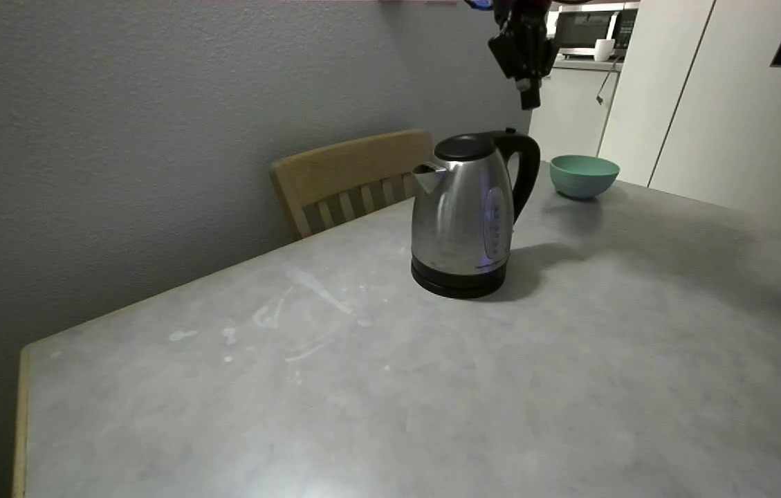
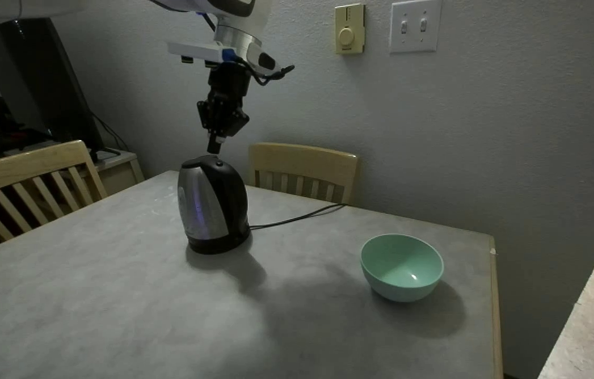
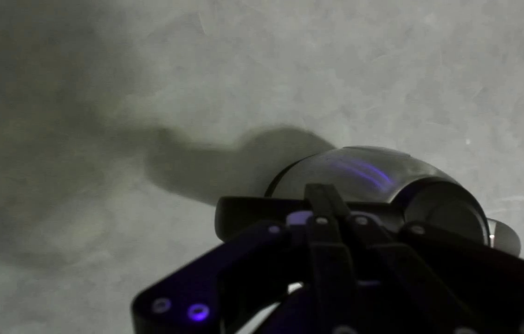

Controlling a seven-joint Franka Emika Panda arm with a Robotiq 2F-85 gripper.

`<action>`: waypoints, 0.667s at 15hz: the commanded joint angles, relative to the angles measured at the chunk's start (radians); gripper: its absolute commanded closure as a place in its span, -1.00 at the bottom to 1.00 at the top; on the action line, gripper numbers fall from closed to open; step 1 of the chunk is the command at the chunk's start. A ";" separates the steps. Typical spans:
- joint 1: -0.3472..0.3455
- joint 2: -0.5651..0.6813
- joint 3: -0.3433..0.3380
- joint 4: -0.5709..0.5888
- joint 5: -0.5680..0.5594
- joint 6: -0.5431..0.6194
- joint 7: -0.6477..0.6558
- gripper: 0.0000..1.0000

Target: Press the button on the kettle

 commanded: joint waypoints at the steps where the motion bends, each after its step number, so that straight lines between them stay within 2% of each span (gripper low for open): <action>1: -0.007 0.012 -0.001 0.019 -0.009 -0.003 -0.030 1.00; 10: 0.008 0.013 0.001 0.024 -0.027 0.029 -0.113 1.00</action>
